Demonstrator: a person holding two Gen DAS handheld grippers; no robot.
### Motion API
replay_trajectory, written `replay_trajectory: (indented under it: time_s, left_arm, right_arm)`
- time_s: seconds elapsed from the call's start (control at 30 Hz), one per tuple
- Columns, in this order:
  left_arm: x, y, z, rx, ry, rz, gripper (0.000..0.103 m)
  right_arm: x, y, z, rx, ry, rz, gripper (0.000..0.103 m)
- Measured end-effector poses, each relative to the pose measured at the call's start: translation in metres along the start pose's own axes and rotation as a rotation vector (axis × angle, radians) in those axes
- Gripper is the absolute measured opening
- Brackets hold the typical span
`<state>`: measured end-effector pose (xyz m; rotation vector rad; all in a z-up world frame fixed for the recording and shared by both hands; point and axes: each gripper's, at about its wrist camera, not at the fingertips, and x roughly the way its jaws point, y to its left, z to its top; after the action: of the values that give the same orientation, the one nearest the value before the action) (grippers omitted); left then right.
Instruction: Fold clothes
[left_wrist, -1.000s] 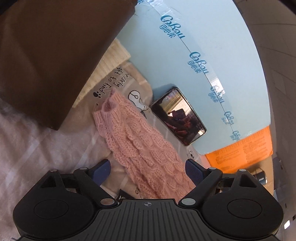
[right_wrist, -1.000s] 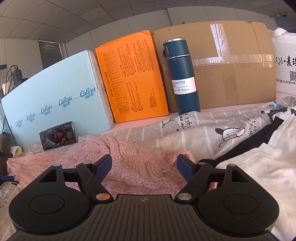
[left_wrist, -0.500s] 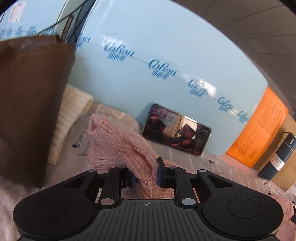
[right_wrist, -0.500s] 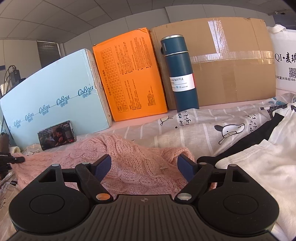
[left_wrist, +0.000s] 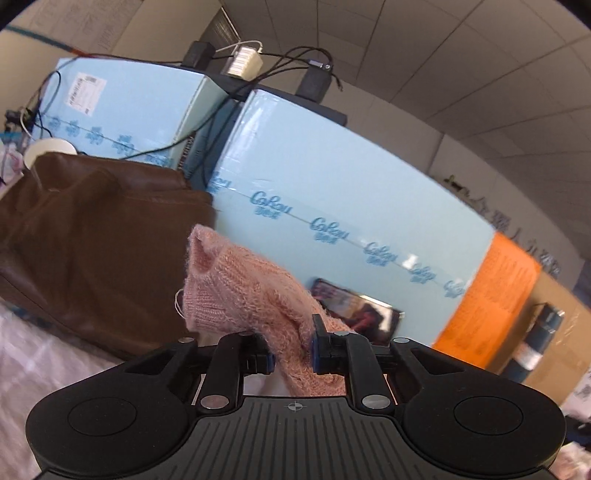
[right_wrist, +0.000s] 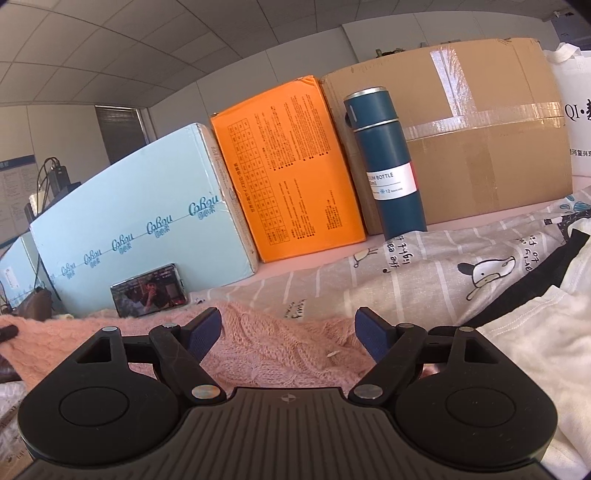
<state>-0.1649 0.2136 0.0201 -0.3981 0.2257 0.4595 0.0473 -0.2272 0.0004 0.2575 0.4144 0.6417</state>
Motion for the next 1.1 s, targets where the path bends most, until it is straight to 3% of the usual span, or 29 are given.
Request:
replay_trajectory:
  time_s: [0.17,0.27,0.33,0.47,0.63,0.8,0.83,1.0,1.1]
  left_arm:
    - [0.016,-0.014,-0.013,0.180,0.025,0.105,0.019]
    - [0.015,-0.026,-0.017,0.264,0.003,0.120,0.019]
    - [0.015,-0.032,-0.018,0.294,-0.008,0.116,0.019]
    - [0.012,-0.051,-0.024,0.366,-0.026,0.088,0.019]
    - [0.011,-0.081,-0.033,0.464,-0.034,0.021,0.019]
    - [0.015,-0.104,-0.050,0.556,0.016,-0.052,0.021]
    - [0.015,-0.108,-0.054,0.567,0.028,-0.068,0.023]
    - [0.012,-0.121,-0.068,0.641,0.046,-0.140,0.072]
    - [0.008,-0.127,-0.071,0.661,0.045,-0.182,0.082]
  right_arm:
    - [0.000,0.031,0.012,0.033,0.028,0.158,0.078]
    - [0.020,0.048,0.015,0.086,0.124,0.281,0.078]
    - [0.041,0.056,0.011,0.105,0.201,0.294,0.078]
    - [0.083,0.053,-0.010,0.111,0.330,0.188,0.077]
    - [0.068,0.055,-0.016,0.060,0.269,0.222,0.080]
    - [0.057,0.053,-0.014,0.066,0.228,0.236,0.081]
    - [0.056,0.052,-0.013,0.067,0.222,0.235,0.081]
    - [0.053,0.053,-0.011,0.071,0.210,0.245,0.081]
    - [0.051,0.054,-0.011,0.067,0.205,0.249,0.081]
